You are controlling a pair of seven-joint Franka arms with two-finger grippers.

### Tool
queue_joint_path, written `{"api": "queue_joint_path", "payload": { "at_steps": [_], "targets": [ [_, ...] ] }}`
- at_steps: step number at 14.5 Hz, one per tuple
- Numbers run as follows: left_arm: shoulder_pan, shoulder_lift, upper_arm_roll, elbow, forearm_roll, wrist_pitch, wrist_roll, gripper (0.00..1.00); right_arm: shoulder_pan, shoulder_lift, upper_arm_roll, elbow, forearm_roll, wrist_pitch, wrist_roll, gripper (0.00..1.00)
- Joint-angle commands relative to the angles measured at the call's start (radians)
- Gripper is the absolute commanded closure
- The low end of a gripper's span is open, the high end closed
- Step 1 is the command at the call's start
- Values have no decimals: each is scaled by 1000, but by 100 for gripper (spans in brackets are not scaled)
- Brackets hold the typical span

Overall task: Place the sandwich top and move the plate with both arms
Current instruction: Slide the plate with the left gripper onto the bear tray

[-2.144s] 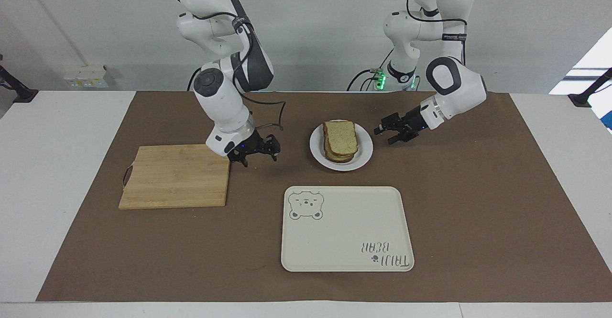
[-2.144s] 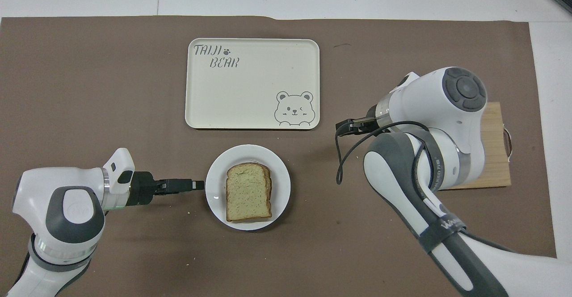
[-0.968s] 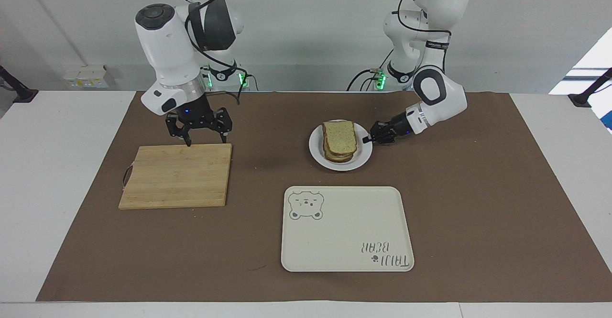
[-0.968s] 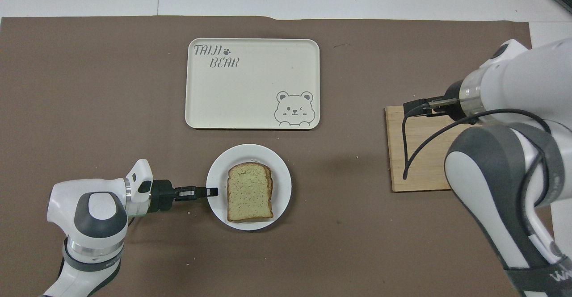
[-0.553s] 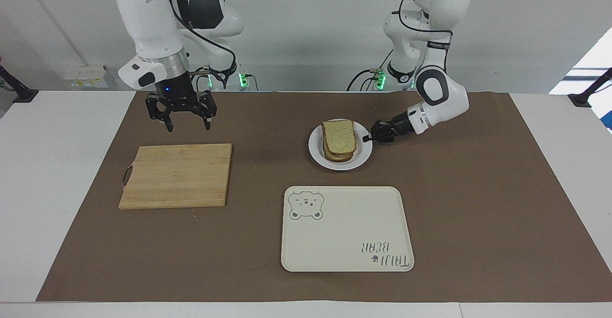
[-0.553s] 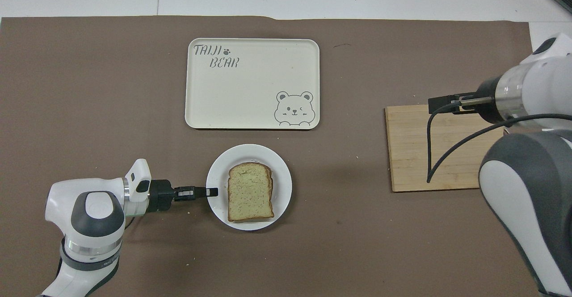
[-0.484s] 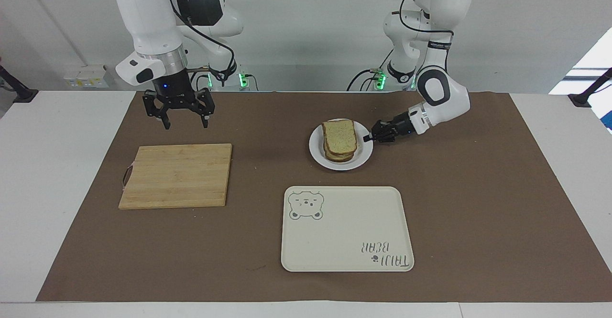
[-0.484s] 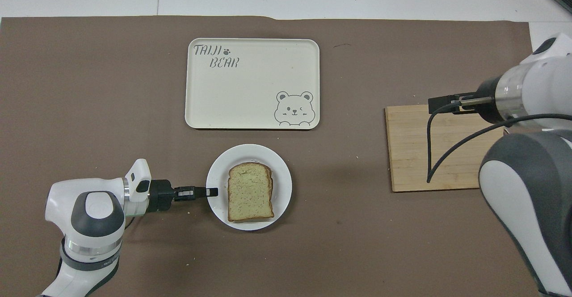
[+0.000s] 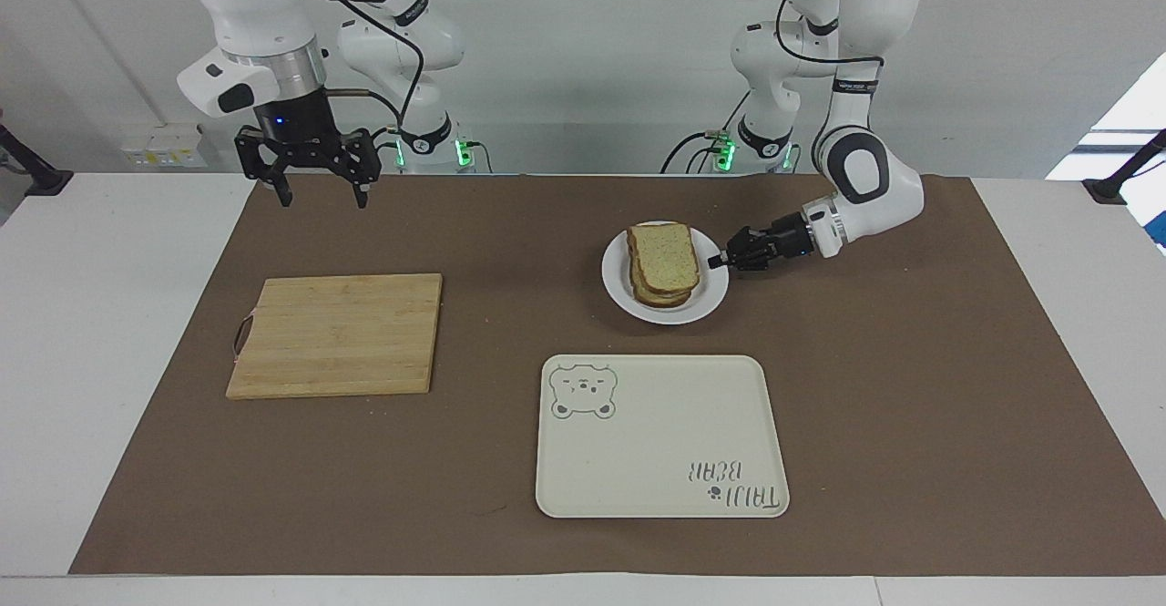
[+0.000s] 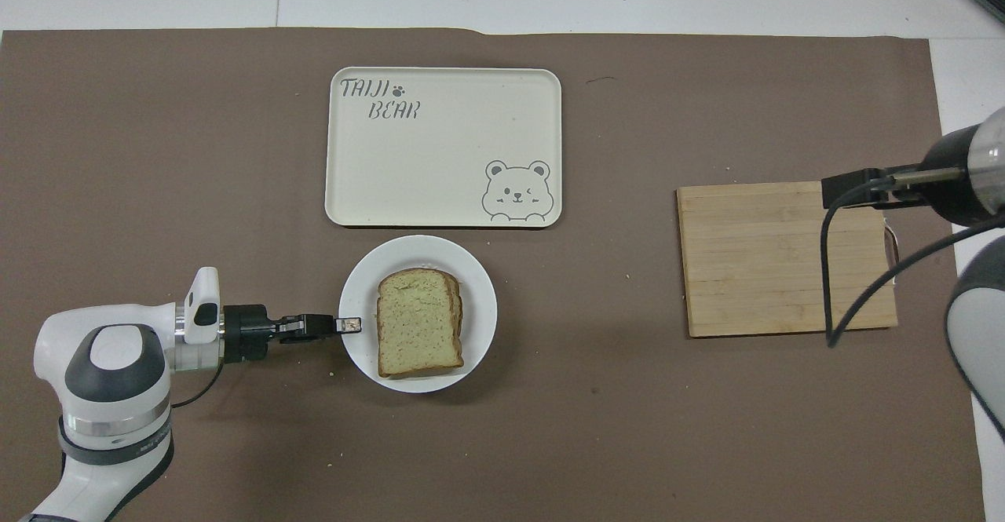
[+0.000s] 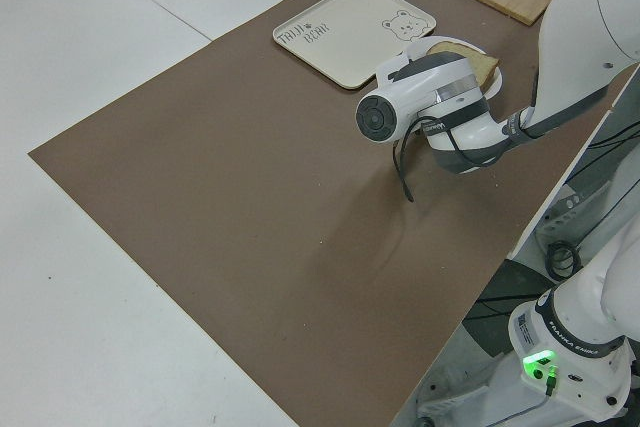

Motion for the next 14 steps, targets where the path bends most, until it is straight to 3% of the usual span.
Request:
{"api": "queue_joint_path", "payload": {
  "at_steps": [1,9,14],
  "targets": [
    [53,6,1,59,-6,-83,-22,100,-16,-9,-5,48,-8,-75,-12,0],
    [51,169,1,361,46,-109,-175,100,-14,-91,-86,7,27,-161,-18,0],
    [53,297,-9,591,134,-97,-319,100,-16,-76,-86,6,29,-168,-36,0]
  ]
}}
